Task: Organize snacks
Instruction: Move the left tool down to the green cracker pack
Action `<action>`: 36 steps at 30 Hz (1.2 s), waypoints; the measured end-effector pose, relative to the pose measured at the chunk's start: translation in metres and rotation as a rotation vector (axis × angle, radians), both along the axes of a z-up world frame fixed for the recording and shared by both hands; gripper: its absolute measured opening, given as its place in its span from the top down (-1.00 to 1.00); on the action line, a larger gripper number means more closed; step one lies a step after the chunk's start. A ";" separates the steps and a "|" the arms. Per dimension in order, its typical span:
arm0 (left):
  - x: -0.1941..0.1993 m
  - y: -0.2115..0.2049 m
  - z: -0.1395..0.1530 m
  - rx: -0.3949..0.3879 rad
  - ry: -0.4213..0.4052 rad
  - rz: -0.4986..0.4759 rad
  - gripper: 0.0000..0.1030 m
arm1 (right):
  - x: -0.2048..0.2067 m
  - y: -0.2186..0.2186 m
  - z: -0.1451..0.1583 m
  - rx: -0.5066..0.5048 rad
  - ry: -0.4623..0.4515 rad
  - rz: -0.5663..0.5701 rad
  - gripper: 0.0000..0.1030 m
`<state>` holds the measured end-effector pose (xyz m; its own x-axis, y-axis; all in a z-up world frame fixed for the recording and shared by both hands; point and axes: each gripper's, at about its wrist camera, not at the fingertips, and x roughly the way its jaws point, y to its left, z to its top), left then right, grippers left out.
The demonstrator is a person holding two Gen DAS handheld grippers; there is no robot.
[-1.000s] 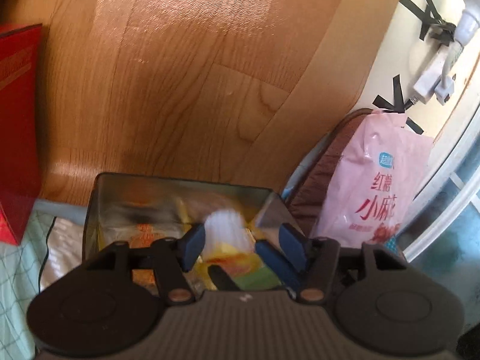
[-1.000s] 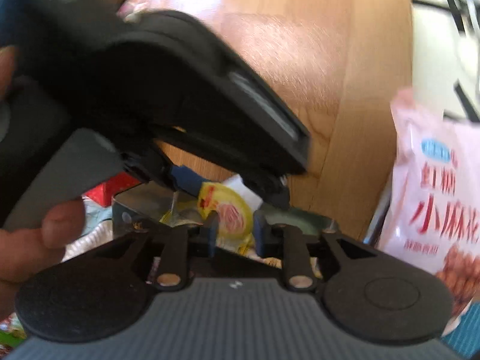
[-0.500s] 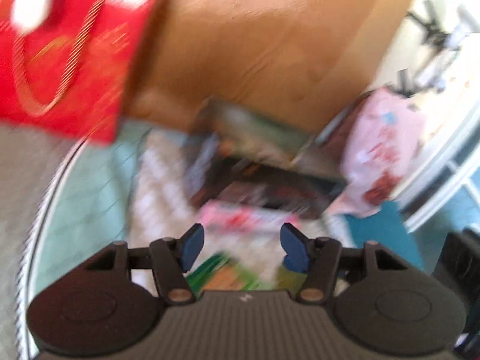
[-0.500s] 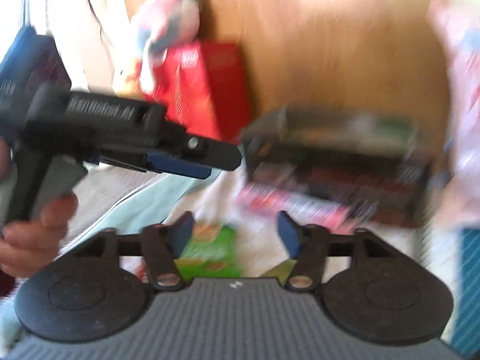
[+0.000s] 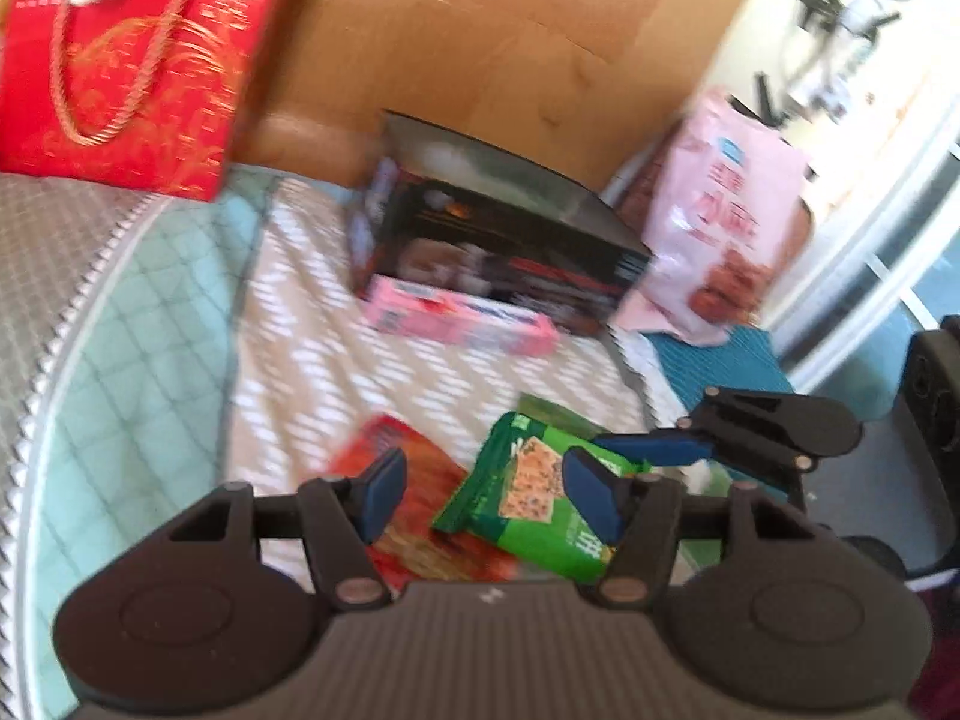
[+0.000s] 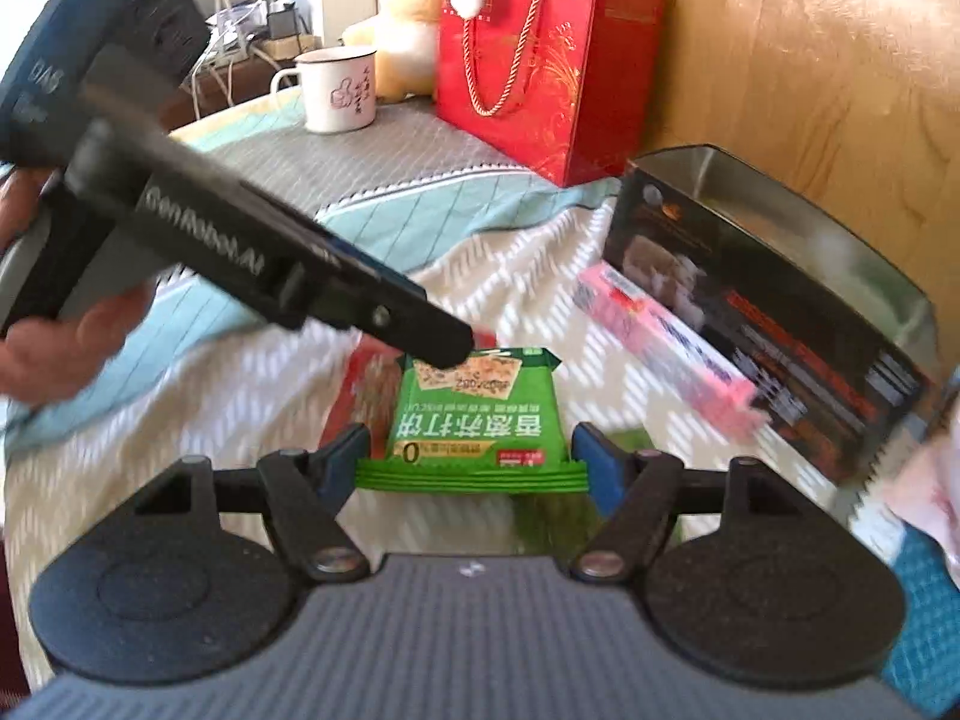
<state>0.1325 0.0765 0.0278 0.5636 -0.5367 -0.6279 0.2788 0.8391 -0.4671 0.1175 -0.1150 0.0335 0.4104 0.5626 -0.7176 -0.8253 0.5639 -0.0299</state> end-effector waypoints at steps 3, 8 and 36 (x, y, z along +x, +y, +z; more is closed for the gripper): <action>-0.010 -0.017 -0.004 0.015 0.002 -0.027 -0.15 | -0.001 -0.009 -0.013 -0.003 -0.011 -0.032 -0.47; -0.024 -0.029 -0.007 0.045 -0.016 -0.005 -0.19 | -0.023 -0.003 -0.030 -0.032 -0.151 -0.053 -0.48; -0.054 -0.029 -0.028 0.165 -0.209 0.072 -0.66 | -0.028 -0.021 -0.044 0.125 -0.155 -0.178 -0.87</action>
